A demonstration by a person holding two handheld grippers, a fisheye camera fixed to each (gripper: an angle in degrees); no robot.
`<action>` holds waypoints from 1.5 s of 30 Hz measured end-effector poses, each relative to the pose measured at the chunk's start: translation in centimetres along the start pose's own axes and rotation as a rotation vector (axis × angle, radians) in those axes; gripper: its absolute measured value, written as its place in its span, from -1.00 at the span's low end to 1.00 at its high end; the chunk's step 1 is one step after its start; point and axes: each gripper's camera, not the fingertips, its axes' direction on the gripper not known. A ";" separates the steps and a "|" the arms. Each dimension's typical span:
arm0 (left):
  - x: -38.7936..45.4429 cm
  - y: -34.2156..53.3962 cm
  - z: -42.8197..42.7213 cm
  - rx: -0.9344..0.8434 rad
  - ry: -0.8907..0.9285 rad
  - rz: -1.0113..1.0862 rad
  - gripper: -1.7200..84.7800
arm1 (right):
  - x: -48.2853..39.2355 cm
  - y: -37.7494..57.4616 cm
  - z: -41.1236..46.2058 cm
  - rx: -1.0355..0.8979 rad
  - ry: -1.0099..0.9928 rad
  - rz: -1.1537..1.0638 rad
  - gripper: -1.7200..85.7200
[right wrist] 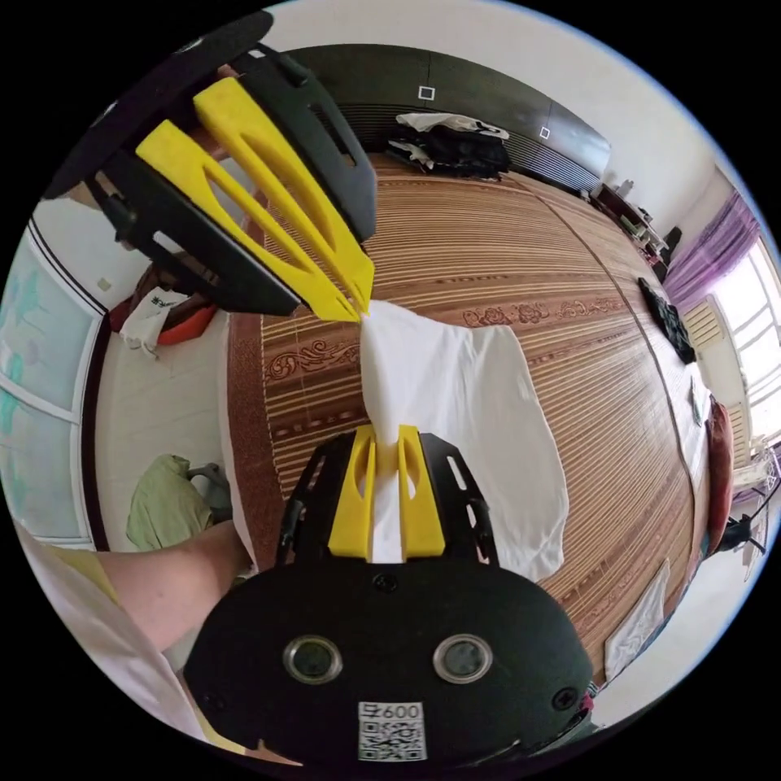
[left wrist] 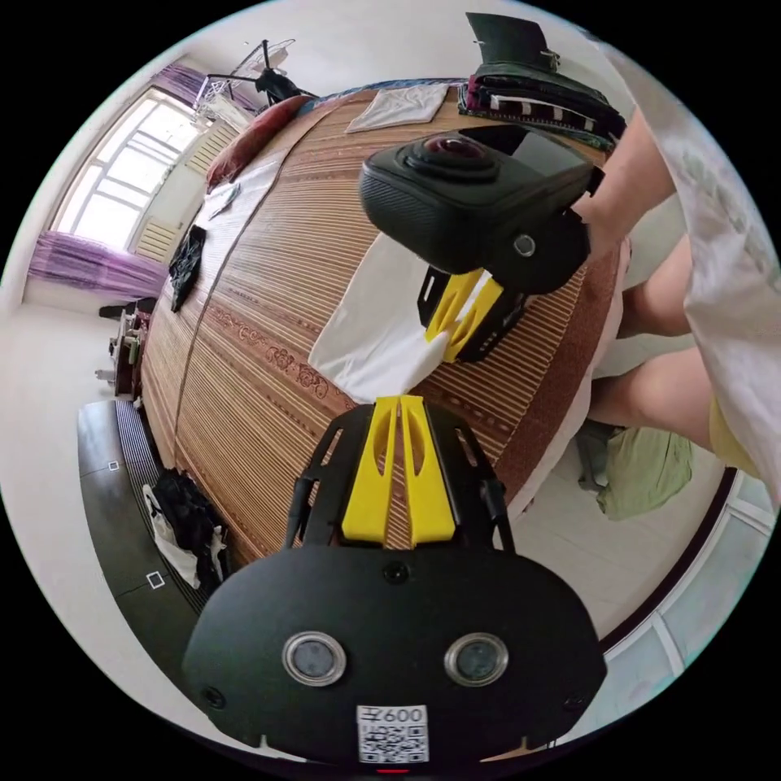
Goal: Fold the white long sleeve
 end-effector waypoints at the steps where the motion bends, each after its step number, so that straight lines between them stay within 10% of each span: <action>1: 1.5 -0.1 -0.2 -0.022 -0.029 0.070 -0.86 | -0.2 -0.1 -0.3 0.000 -0.016 0.003 -0.96; 8: 11.8 -0.8 0.0 -0.032 -0.390 0.415 -0.55 | -3.8 -1.0 -0.7 -0.014 -0.032 -0.002 -0.98; 17: 19.2 0.1 5.3 0.030 -0.643 0.661 -0.86 | -7.4 -1.3 -2.4 0.015 0.029 0.126 -0.97; 35: 20.0 -3.5 -14.0 0.033 -0.211 0.231 -0.92 | -11.0 7.8 -5.3 -0.356 0.375 0.125 -0.92; 45: 20.4 -3.6 -29.0 0.114 -0.142 0.129 -0.91 | -13.0 9.1 -20.5 -0.516 0.191 -0.060 -0.96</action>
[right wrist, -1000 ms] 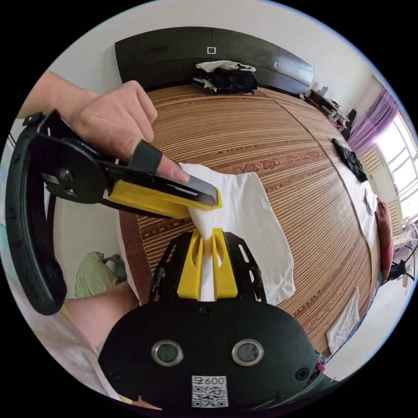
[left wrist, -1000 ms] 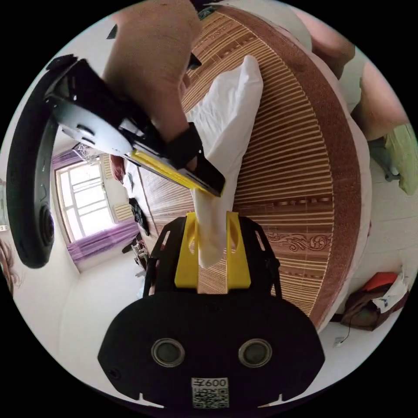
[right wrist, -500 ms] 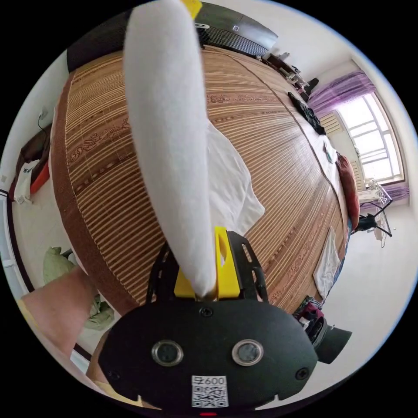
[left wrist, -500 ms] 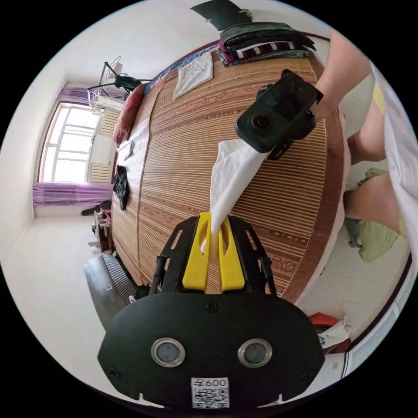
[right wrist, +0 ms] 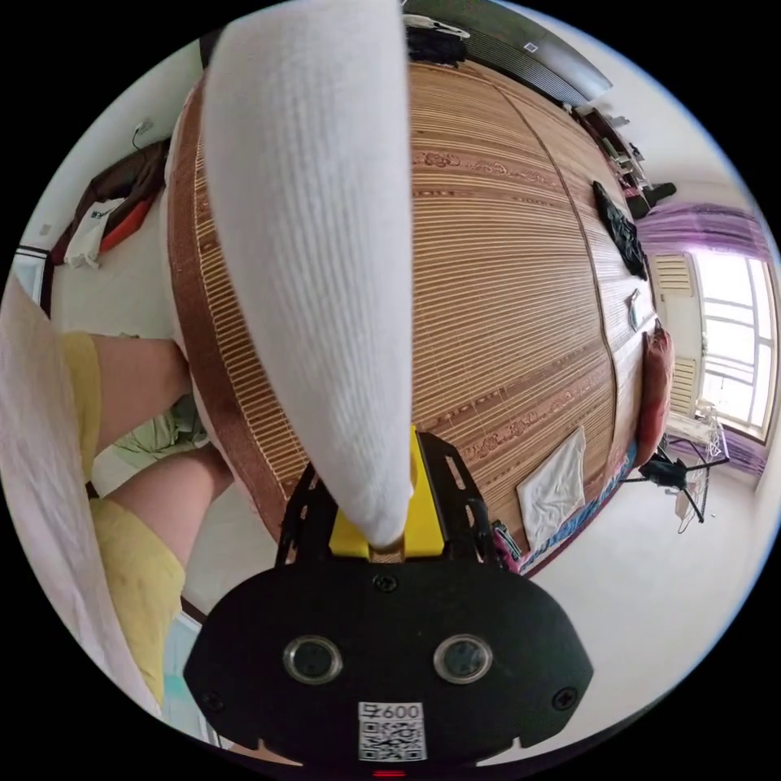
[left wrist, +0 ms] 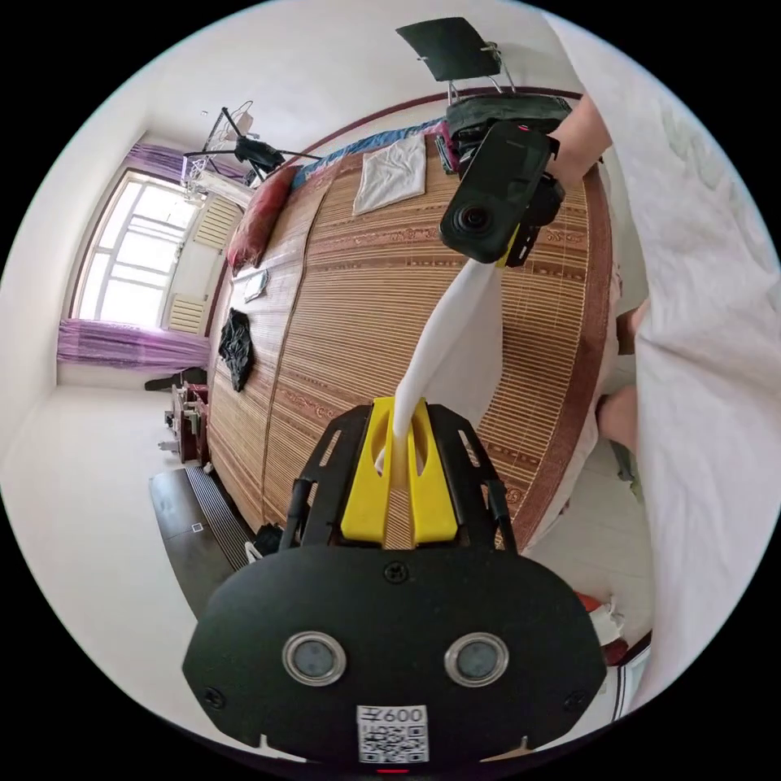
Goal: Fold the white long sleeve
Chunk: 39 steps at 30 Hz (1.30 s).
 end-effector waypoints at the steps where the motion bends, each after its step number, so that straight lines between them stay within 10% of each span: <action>1: -0.2 -0.2 -1.0 0.013 0.002 -0.009 -0.91 | 1.0 1.6 -2.2 -0.014 0.038 -0.003 -0.96; 14: -2.9 -17.5 -17.7 0.317 0.047 -0.285 -0.91 | 12.6 24.8 -14.4 -0.102 0.561 -0.015 -0.97; 31: 11.6 -51.2 -39.7 -0.078 0.139 -0.097 -0.92 | 20.6 60.3 -11.7 0.379 -0.192 -0.390 -0.98; 39: 8.0 -58.7 -38.0 0.041 0.099 -0.111 -0.91 | 31.9 64.2 -11.1 0.162 0.170 -0.214 -0.98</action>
